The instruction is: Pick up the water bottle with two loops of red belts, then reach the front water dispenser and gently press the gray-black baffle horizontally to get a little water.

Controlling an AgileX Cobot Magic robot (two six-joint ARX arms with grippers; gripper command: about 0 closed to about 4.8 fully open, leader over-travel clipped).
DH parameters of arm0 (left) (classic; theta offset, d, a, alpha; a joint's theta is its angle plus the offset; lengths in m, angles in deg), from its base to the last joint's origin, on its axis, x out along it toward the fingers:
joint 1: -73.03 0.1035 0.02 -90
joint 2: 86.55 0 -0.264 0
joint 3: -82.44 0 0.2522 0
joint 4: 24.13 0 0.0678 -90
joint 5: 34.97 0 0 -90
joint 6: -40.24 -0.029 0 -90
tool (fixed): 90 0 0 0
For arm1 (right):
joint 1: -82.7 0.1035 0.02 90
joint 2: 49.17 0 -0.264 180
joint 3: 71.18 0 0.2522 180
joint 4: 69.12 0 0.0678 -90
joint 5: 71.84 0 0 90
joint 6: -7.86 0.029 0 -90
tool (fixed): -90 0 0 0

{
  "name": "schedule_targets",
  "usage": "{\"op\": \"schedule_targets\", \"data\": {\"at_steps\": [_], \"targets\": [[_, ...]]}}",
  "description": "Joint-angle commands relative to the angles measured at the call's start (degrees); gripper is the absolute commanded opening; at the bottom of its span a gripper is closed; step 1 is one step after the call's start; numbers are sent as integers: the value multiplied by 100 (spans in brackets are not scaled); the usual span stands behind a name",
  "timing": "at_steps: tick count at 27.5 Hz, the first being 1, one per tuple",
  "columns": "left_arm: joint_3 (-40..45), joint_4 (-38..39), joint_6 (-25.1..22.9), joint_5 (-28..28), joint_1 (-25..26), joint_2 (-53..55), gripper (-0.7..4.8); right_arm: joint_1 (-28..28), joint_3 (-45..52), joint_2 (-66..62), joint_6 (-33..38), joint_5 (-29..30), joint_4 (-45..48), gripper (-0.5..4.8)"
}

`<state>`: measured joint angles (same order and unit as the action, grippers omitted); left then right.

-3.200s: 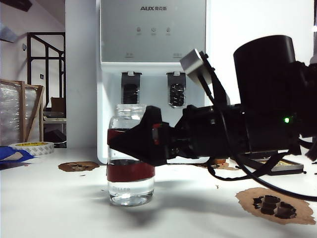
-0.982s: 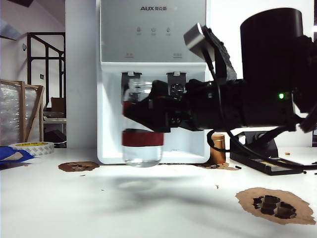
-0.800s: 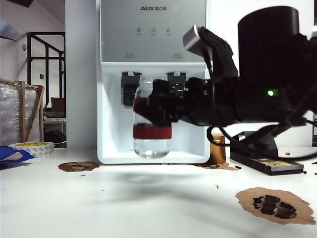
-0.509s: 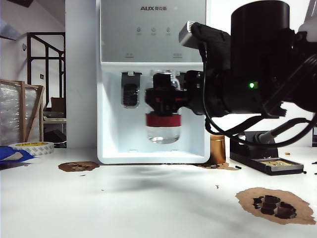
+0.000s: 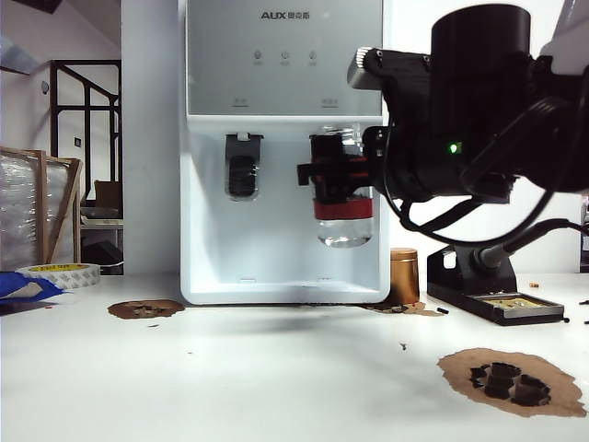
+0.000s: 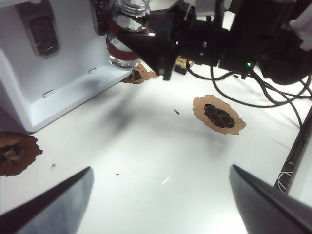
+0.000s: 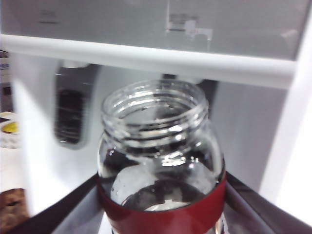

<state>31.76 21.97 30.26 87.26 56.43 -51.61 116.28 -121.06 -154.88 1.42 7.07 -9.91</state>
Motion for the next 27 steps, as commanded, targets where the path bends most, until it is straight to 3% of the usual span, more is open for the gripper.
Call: {"op": "schedule_targets", "data": {"at_steps": [1,3,27], "targets": [[-20,-68,-31,31,-7,11,479,-98,-186,26,79,374,-251,-2],[-20,-68,-31,31,-7,11,479,-129,-256,24,79,645,-409,-2],[-20,-39,-31,35,-7,11,479,-426,-769,15,81,811,-981,-2]]}}
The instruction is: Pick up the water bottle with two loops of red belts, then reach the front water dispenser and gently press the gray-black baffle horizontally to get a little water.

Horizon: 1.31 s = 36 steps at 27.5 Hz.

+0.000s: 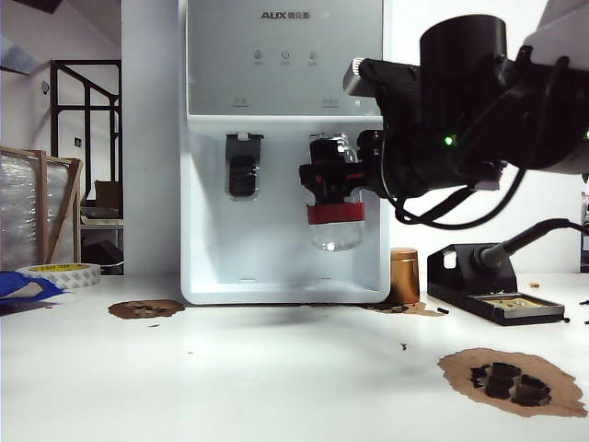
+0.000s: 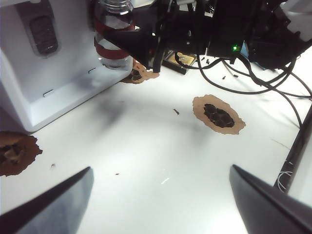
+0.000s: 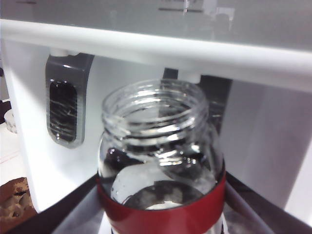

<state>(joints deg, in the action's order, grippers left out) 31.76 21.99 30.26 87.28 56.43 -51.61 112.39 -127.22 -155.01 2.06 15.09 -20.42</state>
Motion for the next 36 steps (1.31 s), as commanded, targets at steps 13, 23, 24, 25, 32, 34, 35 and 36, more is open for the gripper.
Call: {"op": "schedule_targets", "data": {"at_steps": [13,23,24,25,32,34,35,36], "targets": [[-20,-26,-31,33,-7,11,479,-245,-415,11,17,7,-267,-2],[-20,105,-31,31,-7,13,479,-308,-413,35,-11,-713,-321,-2],[-20,105,-31,31,-7,11,479,-308,-413,42,-22,-767,-293,-2],[-20,96,-31,28,-7,13,479,-328,-413,42,-35,-699,-216,-2],[-20,57,-33,28,-7,15,479,-330,-413,42,-46,-424,-197,-2],[-20,57,-33,28,-7,15,479,-330,-413,42,-44,-411,-199,-2],[-20,59,-33,28,-7,15,479,-330,-413,42,-39,-330,-199,-2],[-20,59,-33,28,-7,15,479,-330,-413,42,-42,-295,-197,-2]]}}
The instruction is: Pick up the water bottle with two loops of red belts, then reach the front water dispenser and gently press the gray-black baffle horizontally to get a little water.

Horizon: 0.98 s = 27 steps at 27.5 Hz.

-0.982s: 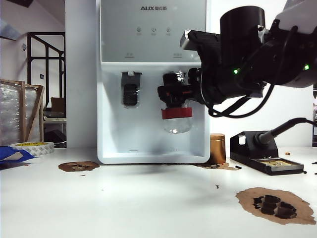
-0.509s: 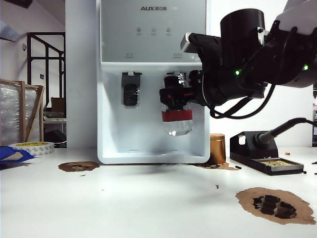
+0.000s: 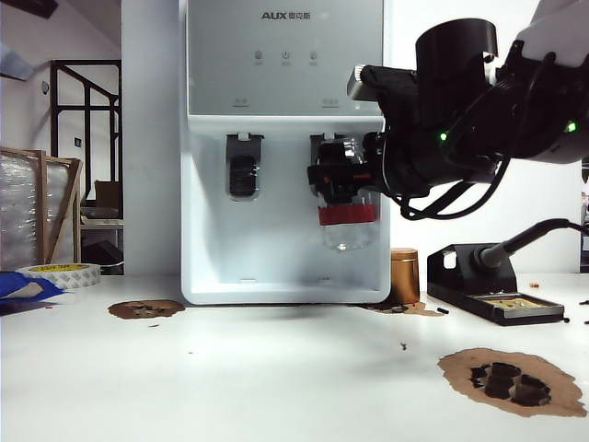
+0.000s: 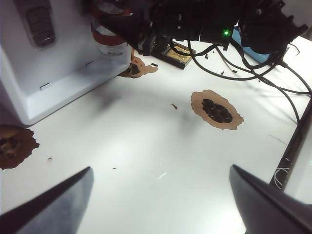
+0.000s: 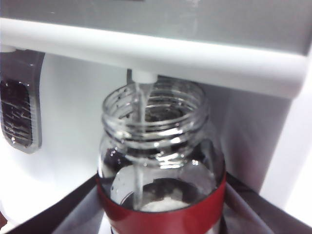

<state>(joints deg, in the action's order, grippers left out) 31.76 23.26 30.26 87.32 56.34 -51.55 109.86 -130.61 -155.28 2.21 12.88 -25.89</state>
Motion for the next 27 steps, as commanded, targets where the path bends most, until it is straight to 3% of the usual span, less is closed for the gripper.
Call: {"op": "schedule_targets", "data": {"at_steps": [1,7,13,21,24,27], "targets": [[-20,-68,-33,22,2,9,479,-74,-74,68,-57,-74,350,-2],[-20,-66,-162,-17,2,24,479,-39,-39,184,-37,17,164,-2],[-20,-59,-162,-39,2,33,479,-20,363,387,243,822,-46,-2],[-20,-57,-162,-127,2,33,479,520,483,555,245,1056,-55,-2],[-20,-59,-162,-125,2,33,479,531,498,647,540,1668,-57,-2],[-20,-70,-162,-122,0,33,479,527,498,767,702,2643,-72,-2]]}}
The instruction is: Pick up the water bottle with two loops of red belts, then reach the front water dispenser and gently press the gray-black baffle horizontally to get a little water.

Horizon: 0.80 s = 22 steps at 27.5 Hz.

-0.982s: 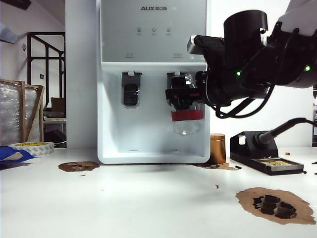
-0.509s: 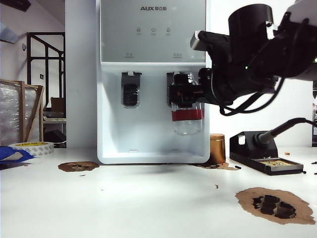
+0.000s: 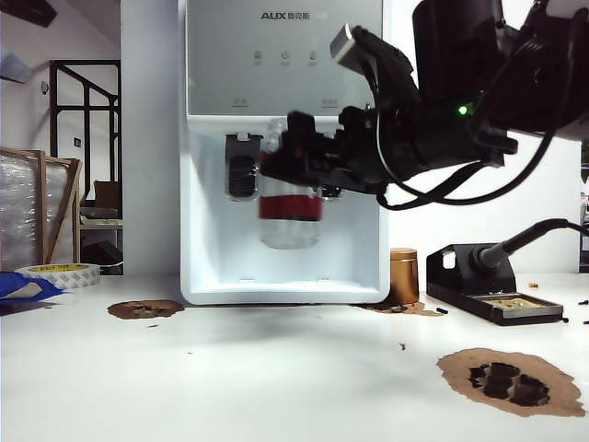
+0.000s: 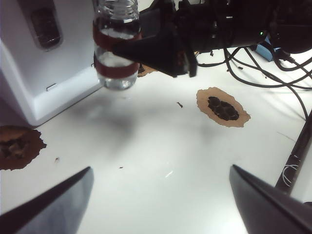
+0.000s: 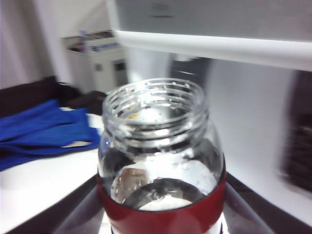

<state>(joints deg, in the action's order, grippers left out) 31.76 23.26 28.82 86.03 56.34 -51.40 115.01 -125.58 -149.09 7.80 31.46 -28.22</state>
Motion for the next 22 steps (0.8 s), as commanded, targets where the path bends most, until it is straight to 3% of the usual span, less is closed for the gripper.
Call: {"op": "schedule_targets", "data": {"at_steps": [1,4,6,12,17,22], "targets": [[-20,-70,-17,7,0,17,479,11,-4,166,140,986,160,-2],[-22,-70,-17,22,0,15,479,-4,4,201,352,1952,155,-2],[-24,-70,-17,20,0,15,479,-4,105,210,398,2146,168,-2],[-26,-76,-17,15,0,15,479,-31,664,400,278,2120,219,-2],[-28,-92,-17,15,0,15,479,-26,984,656,-155,1512,481,-2],[-28,-90,-17,15,0,15,479,13,1021,664,-450,1296,210,-2]]}}
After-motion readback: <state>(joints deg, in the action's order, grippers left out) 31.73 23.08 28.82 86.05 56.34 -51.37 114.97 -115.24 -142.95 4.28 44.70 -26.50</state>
